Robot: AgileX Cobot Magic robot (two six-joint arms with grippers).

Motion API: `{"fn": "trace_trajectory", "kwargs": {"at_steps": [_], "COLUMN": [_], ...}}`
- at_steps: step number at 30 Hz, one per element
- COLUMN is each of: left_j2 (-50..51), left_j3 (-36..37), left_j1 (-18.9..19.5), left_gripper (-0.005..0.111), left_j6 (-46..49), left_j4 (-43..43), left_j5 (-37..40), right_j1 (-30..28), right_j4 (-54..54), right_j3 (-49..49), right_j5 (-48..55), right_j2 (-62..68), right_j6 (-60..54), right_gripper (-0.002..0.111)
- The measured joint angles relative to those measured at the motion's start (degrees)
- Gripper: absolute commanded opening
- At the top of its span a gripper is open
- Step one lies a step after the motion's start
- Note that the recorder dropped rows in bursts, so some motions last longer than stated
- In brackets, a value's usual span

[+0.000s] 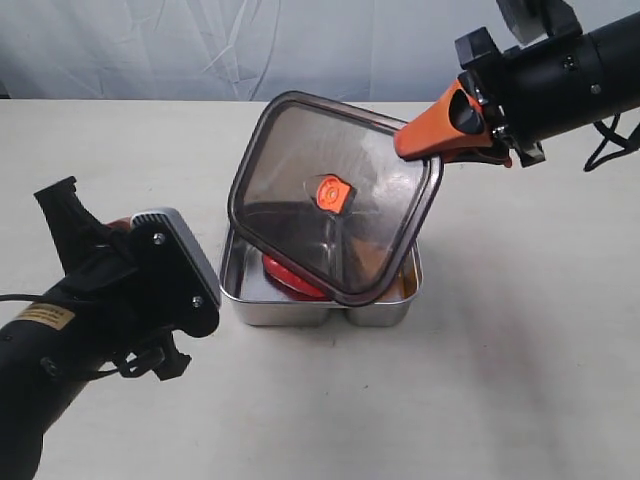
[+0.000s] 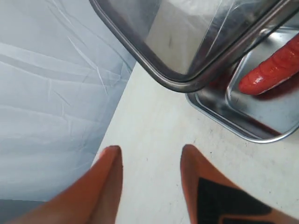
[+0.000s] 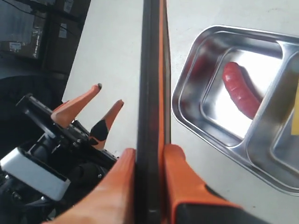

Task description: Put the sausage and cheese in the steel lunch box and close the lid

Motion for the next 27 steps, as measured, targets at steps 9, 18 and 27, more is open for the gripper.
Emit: {"fn": "trace_trajectory", "kwargs": {"at_steps": [9,18,27], "left_j2": [0.0,0.0,0.0], "left_j3": [0.1,0.1,0.1], "left_j1": [0.0,0.0,0.0], "left_gripper": [0.040,0.040,0.040], "left_j6": [-0.2,-0.4,-0.4], "left_j4": [-3.1,-3.1,-4.1], "left_j5": [-0.8,-0.9,-0.6], "right_j1": [0.6,5.8,5.0], "right_j4": [-6.2,-10.4,-7.6], "right_j3": [0.3,0.3,0.3], "right_j5": [0.2,0.1,0.6], "right_j2": [-2.8,-4.4,-6.2], "right_j6": [-2.0,-16.5,-18.0], "right_gripper": [-0.001,-0.001,-0.001]}}
